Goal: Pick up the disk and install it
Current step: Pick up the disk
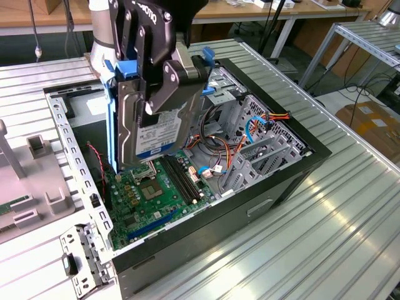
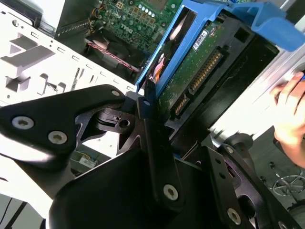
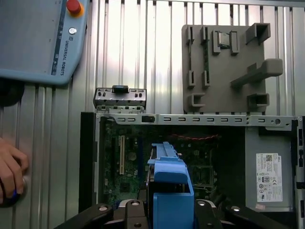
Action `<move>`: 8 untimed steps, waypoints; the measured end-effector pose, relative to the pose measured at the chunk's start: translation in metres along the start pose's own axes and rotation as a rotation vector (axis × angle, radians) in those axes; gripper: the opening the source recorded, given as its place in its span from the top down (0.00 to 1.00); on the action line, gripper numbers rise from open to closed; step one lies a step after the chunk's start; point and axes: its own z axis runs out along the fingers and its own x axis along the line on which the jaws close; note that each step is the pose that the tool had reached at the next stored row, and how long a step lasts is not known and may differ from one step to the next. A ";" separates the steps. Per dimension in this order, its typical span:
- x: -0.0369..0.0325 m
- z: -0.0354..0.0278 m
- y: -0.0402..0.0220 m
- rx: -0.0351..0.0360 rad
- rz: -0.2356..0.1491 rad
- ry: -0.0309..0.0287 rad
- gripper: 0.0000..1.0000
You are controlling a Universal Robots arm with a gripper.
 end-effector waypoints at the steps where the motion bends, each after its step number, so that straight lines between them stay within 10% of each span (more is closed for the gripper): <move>1: 0.0019 -0.0001 -0.0024 -0.0007 0.000 -0.0004 0.64; 8: 0.0119 -0.0005 -0.0183 -0.0048 0.000 -0.0008 0.64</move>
